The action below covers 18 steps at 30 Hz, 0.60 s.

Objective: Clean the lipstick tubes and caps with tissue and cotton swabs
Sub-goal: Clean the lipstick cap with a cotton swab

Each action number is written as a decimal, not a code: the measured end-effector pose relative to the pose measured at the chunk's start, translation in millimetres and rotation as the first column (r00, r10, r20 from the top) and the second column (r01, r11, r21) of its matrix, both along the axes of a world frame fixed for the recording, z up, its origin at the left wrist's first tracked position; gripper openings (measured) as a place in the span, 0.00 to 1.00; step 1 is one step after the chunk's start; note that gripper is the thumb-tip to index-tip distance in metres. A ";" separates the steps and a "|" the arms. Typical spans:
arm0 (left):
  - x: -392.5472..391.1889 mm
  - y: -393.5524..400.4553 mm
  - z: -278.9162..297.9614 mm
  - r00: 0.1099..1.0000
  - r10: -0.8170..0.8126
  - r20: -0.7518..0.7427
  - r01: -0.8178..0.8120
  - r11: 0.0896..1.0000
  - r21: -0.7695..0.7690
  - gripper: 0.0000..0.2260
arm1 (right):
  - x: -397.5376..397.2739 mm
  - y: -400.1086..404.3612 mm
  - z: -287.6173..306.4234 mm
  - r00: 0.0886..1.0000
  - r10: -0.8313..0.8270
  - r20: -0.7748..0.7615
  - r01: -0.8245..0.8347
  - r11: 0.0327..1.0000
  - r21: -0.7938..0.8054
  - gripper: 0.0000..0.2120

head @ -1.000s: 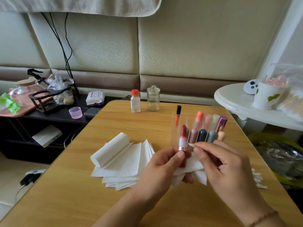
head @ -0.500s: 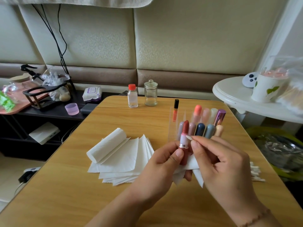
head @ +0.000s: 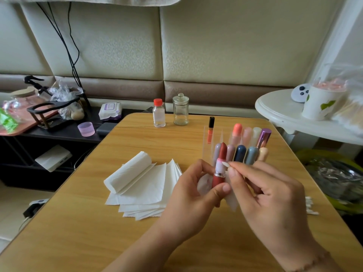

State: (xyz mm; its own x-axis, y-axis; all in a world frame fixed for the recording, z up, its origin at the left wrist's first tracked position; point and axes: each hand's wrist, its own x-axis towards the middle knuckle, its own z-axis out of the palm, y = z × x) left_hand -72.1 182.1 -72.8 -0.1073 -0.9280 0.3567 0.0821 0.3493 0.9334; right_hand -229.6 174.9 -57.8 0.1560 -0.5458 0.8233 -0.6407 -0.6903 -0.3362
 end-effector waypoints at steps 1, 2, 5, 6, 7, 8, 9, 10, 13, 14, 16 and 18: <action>-0.4 0.7 0.2 0.999 0.026 0.023 -0.026 1.000 -0.013 0.10 | 0.1 0.1 0.0 1.000 0.007 0.004 -0.007 1.000 0.001 0.10; -0.6 1.3 0.0 0.997 0.059 0.053 -0.057 0.998 -0.029 0.10 | 0.3 0.3 0.0 1.000 0.011 0.009 -0.011 1.000 0.002 0.10; -0.3 2.0 -1.1 0.978 0.168 0.120 -0.159 0.984 -0.083 0.11 | 1.0 1.1 0.6 1.000 0.013 0.010 -0.013 1.000 0.003 0.11; -0.7 2.2 -1.1 0.973 0.193 0.127 -0.181 0.978 -0.098 0.11 | 1.1 1.4 0.7 1.000 0.011 0.005 -0.011 1.000 0.002 0.11; -1.1 2.5 -1.1 0.969 0.212 0.129 -0.199 0.974 -0.110 0.11 | 1.2 1.7 0.7 1.000 0.008 0.001 -0.008 1.000 -0.001 0.11; -1.5 2.9 -0.5 0.964 0.233 0.131 -0.218 0.969 -0.121 0.11 | 1.2 1.8 0.5 1.000 0.005 -0.002 -0.005 1.000 -0.003 0.10; -1.7 3.7 0.2 0.955 0.262 0.138 -0.244 0.961 -0.134 0.12 | 1.1 1.8 0.3 1.000 0.002 -0.004 -0.002 1.000 -0.002 0.10; -1.8 4.5 0.9 0.945 0.293 0.147 -0.271 0.950 -0.153 0.12 | 1.0 1.8 0.2 1.000 -0.001 -0.003 0.001 1.000 0.002 0.10; -0.9 5.1 1.8 0.939 0.304 0.162 -0.277 0.946 -0.170 0.11 | 1.4 2.6 0.5 1.000 0.014 0.022 -0.014 0.999 0.032 0.10; -0.7 4.4 1.4 0.951 0.270 0.150 -0.247 0.957 -0.152 0.10 | 1.9 3.0 1.2 0.999 0.024 0.037 -0.026 0.999 0.045 0.10; -0.3 3.2 1.4 0.985 0.154 0.078 -0.148 0.985 -0.087 0.07 | 3.1 3.9 3.0 0.996 0.042 0.077 -0.047 0.996 0.070 0.11; -0.1 2.6 1.7 0.998 0.066 0.022 -0.065 0.997 -0.048 0.06 | 3.9 4.1 3.9 0.991 0.051 0.123 -0.063 0.994 0.093 0.10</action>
State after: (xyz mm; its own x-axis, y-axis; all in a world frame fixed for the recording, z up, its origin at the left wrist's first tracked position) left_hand -72.2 184.7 -71.1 -0.0559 -0.9155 0.3985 0.0361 0.3970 0.9171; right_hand -225.7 179.0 -53.9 0.0919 -0.6163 0.7822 -0.5520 -0.6852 -0.4751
